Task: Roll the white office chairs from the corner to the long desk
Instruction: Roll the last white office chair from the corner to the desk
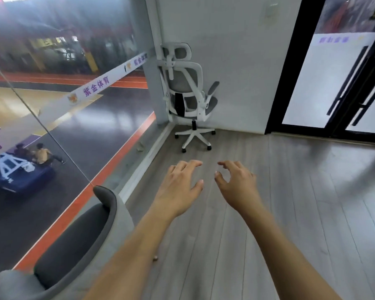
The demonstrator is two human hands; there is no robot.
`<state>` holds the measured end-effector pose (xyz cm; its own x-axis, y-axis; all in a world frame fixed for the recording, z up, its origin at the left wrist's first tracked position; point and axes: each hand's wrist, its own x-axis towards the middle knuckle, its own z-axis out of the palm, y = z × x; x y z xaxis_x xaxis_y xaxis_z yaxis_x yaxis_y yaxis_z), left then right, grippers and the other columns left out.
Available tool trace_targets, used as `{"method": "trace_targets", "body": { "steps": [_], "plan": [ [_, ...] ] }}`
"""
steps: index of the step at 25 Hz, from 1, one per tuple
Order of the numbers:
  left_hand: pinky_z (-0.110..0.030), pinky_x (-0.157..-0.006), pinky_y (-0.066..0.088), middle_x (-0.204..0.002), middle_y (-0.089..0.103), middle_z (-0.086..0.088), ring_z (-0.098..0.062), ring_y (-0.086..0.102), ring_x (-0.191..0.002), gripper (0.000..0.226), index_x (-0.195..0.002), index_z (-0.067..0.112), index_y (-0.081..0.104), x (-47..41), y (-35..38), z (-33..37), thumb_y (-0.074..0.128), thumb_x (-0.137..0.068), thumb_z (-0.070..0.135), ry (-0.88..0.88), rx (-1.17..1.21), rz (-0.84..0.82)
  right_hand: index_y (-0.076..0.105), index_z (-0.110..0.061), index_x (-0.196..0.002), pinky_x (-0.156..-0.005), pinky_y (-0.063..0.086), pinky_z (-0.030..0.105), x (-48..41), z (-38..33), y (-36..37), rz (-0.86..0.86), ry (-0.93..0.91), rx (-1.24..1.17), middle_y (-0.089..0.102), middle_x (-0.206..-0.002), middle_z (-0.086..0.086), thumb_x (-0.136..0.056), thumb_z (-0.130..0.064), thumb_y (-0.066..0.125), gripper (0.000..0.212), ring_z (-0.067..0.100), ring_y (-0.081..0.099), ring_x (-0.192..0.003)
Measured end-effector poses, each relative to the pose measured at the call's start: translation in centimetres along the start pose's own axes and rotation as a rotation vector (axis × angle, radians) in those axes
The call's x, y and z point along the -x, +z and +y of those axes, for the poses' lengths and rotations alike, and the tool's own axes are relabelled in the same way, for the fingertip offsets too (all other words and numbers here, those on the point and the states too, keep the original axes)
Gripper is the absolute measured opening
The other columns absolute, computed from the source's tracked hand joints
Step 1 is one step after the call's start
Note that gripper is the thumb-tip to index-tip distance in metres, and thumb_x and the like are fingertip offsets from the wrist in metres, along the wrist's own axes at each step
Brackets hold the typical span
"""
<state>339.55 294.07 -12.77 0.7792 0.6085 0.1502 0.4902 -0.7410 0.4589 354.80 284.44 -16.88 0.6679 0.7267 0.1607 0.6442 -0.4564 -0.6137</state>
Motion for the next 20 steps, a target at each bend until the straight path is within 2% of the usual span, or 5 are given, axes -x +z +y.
{"method": "trace_targets", "body": {
  "steps": [4, 7, 13, 16, 20],
  "plan": [
    [-0.033, -0.1, 0.039, -0.13, 0.049, 0.006, -0.016, 0.042, -0.122, 0.043, -0.138, 0.036, 0.043, -12.0, -1.1, -4.7, 0.053, -0.096, 0.04, -0.056, 0.01, 0.085, 0.056, -0.031, -0.136, -0.114, 0.028, 0.038, -13.9, -1.3, 2.4, -0.031, -0.085, -0.026, 0.058, -0.131, -0.006, -0.1, -0.044, 0.051, 0.038, 0.016, 0.052, -0.125],
    [-0.028, -0.096, 0.037, -0.128, 0.052, 0.009, -0.016, 0.044, -0.121, 0.039, -0.134, 0.035, 0.048, -21.6, -1.3, -10.0, 0.055, -0.096, 0.039, -0.075, -0.009, 0.1, 0.056, -0.031, -0.134, -0.113, 0.027, 0.038, -24.1, -1.5, 5.5, -0.059, -0.102, -0.011, 0.058, -0.13, -0.006, -0.1, -0.044, 0.051, 0.037, 0.016, 0.052, -0.126],
    [-0.023, -0.094, 0.031, -0.124, 0.054, 0.01, -0.016, 0.046, -0.118, 0.034, -0.13, 0.035, 0.053, -41.9, -2.8, -20.5, 0.056, -0.096, 0.038, -0.04, 0.01, 0.114, 0.056, -0.033, -0.133, -0.111, 0.03, 0.038, -45.0, -2.9, 11.9, -0.069, -0.038, 0.017, 0.057, -0.128, -0.006, -0.1, -0.044, 0.052, 0.035, 0.019, 0.054, -0.122],
    [-0.03, -0.1, 0.038, -0.124, 0.056, 0.009, -0.017, 0.048, -0.119, 0.034, -0.129, 0.034, 0.053, -51.6, -4.7, -25.1, 0.056, -0.095, 0.038, -0.021, 0.003, 0.135, 0.056, -0.034, -0.134, -0.112, 0.03, 0.038, -54.1, -4.7, 14.3, -0.052, -0.034, 0.0, 0.056, -0.13, -0.009, -0.1, -0.042, 0.052, 0.035, 0.016, 0.053, -0.123],
    [-0.032, -0.1, 0.04, -0.123, 0.057, 0.006, -0.018, 0.049, -0.117, 0.036, -0.131, 0.029, 0.055, -62.6, -5.9, -29.2, 0.057, -0.095, 0.035, 0.007, -0.009, 0.126, 0.057, -0.034, -0.132, -0.113, 0.032, 0.04, -65.3, -5.5, 17.1, -0.036, -0.022, -0.013, 0.058, -0.127, -0.009, -0.1, -0.042, 0.053, 0.034, 0.016, 0.055, -0.121]
  ]
}}
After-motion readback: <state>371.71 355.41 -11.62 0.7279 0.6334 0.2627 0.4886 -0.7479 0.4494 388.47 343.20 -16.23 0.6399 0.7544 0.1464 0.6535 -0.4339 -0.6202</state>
